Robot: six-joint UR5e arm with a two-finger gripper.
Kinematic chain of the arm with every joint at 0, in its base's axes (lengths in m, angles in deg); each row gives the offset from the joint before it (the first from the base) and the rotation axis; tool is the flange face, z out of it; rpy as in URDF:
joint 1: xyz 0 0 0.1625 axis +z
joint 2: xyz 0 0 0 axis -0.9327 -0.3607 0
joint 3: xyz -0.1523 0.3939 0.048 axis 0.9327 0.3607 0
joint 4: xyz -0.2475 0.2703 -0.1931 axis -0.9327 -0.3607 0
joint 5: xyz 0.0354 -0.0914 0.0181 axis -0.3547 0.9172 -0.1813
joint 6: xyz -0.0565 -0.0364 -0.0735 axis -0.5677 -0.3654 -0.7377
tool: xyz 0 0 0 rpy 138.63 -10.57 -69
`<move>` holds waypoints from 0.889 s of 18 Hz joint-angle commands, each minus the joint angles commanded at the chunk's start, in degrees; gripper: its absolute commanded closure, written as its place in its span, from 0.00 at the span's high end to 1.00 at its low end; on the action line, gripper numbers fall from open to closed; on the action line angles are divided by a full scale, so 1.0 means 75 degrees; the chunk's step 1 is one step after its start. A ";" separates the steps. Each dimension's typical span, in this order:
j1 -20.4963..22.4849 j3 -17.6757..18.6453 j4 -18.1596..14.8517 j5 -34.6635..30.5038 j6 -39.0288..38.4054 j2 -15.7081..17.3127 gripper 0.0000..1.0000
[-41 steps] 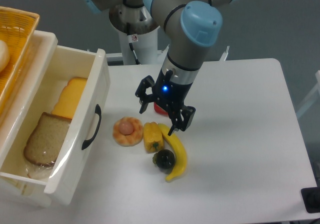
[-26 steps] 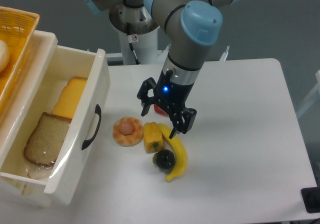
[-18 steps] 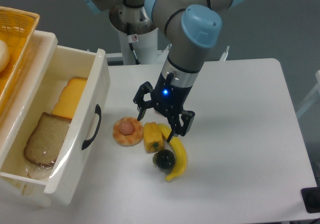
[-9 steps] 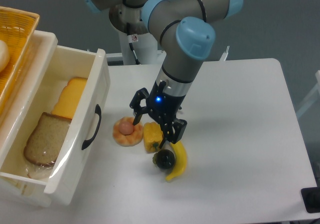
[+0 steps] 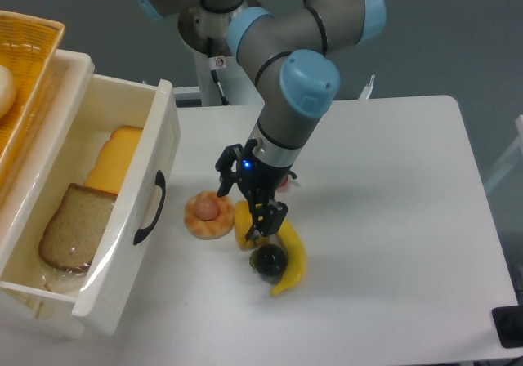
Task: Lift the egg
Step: 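Lower the gripper down around the small egg in the donut centre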
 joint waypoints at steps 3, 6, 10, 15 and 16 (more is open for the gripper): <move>-0.0058 0.0117 -0.0095 -0.0374 0.0611 -0.0164 1.00; -0.0246 0.0269 -0.0118 -0.0469 0.0741 -0.0397 1.00; -0.0492 0.0328 -0.0118 -0.0668 0.0753 -0.0562 1.00; -0.0738 0.0480 -0.0118 -0.0868 0.0753 -0.0680 1.00; -0.0738 0.0492 -0.0118 -0.0868 0.0753 -0.0680 1.00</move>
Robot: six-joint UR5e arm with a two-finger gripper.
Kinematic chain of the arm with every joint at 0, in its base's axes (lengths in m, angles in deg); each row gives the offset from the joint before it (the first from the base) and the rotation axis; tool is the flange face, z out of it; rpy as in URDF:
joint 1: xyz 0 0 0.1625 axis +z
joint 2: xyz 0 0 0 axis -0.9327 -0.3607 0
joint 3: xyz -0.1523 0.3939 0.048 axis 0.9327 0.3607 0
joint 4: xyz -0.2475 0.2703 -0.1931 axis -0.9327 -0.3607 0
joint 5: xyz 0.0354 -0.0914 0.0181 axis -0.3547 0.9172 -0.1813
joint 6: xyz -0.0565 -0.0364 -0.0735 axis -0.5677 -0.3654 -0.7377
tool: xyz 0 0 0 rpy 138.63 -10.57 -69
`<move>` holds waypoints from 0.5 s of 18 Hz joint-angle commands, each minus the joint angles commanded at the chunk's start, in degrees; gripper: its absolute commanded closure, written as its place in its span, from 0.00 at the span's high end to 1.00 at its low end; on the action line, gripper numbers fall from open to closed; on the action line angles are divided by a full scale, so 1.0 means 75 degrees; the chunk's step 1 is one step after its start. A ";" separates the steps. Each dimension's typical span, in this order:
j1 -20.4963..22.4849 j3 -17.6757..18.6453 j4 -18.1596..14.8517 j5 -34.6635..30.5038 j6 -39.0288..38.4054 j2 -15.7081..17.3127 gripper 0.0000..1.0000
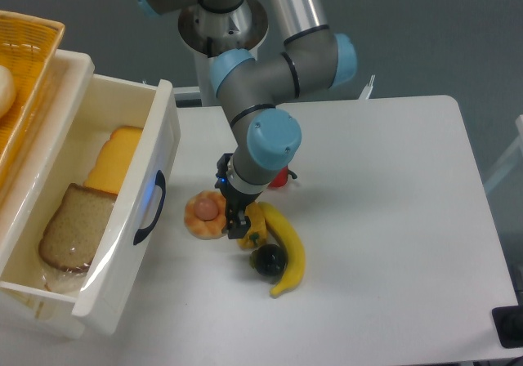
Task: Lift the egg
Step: 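Lower the gripper down around the small egg in the donut centre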
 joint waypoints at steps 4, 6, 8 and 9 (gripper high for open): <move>-0.0035 0.0164 0.0012 0.0000 0.0000 -0.0035 1.00; -0.0058 0.0188 0.0012 0.0000 0.0000 -0.0070 1.00; -0.0117 0.0234 0.0023 0.0000 0.0012 -0.0164 0.99; -0.0152 0.0223 0.0035 0.0000 0.0012 -0.0164 0.96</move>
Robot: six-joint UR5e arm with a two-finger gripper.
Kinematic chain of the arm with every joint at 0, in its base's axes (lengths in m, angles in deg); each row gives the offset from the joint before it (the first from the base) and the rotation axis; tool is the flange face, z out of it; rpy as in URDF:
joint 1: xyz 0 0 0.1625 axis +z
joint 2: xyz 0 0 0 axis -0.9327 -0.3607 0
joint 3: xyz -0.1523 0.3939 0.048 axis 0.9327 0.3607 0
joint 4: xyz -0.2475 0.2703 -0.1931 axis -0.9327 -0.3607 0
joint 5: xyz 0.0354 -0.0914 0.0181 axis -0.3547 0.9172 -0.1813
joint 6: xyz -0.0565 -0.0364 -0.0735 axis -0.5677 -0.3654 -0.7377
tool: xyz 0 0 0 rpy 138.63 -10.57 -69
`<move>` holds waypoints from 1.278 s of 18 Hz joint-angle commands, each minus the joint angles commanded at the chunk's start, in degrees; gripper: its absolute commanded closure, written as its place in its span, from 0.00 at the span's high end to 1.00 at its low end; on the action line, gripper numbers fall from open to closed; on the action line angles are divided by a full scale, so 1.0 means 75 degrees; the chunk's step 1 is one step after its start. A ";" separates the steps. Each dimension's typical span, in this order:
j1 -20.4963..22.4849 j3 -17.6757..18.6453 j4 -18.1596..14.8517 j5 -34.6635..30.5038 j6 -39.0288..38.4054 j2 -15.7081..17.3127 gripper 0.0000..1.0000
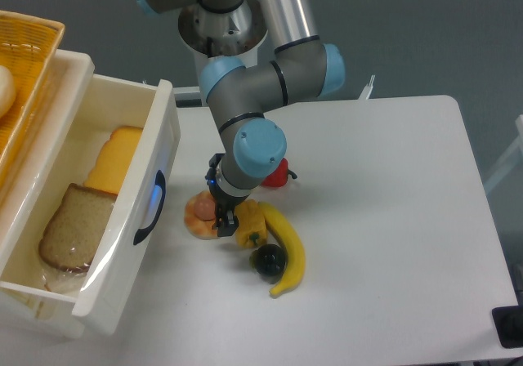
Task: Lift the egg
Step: 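Lower the gripper down around the small egg in the donut centre, then close the gripper fingers on the egg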
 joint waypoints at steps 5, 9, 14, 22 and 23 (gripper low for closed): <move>-0.0106 0.0012 0.0024 0.0000 -0.0023 -0.0117 0.94; -0.0118 0.0023 0.0024 0.0000 -0.0023 -0.0141 0.84; -0.0117 0.0070 0.0012 0.0000 -0.0023 -0.0152 0.64; -0.0106 0.0023 0.0012 0.0000 -0.0070 -0.0152 0.17; -0.0106 0.0000 0.0012 0.0000 -0.0105 -0.0152 0.17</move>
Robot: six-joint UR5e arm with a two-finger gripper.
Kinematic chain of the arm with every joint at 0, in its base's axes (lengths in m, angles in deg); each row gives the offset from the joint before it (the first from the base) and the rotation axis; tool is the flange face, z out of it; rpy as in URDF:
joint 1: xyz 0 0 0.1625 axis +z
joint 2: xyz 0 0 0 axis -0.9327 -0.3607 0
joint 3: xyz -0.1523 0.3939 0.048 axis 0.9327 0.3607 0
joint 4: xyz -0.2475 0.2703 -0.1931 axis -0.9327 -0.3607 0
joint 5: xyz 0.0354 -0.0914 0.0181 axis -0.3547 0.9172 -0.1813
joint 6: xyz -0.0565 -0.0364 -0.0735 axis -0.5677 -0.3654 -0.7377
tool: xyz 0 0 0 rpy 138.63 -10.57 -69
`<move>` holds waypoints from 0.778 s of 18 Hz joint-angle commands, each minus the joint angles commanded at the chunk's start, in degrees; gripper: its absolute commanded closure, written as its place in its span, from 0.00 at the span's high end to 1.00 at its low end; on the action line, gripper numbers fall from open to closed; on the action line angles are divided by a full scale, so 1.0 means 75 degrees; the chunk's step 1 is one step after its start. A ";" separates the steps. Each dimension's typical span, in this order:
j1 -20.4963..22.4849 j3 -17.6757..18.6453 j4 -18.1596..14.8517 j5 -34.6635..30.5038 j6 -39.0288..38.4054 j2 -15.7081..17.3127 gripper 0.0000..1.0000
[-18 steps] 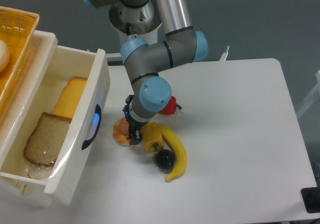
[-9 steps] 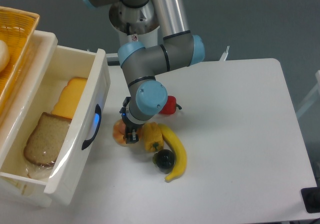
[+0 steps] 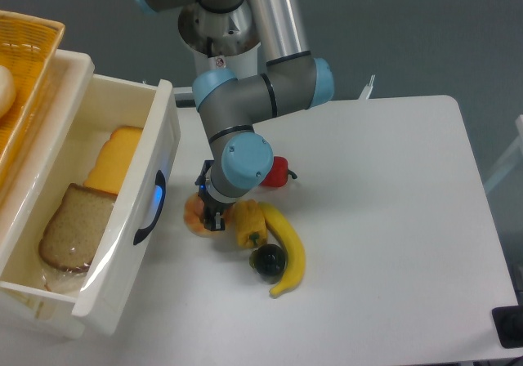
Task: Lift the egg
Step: 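Close the gripper fingers on the egg, then lift the grasped egg up out of the donut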
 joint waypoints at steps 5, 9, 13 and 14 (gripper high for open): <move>0.0023 -0.0199 -0.0047 -0.0012 -0.0036 0.0094 0.17; 0.0047 -0.0410 -0.0105 -0.0023 -0.0187 0.0374 0.17; 0.0058 -0.0948 -0.0375 -0.0433 -0.0715 0.0714 0.17; 0.0070 -0.1089 -0.0387 -0.0445 -0.0808 0.0784 0.17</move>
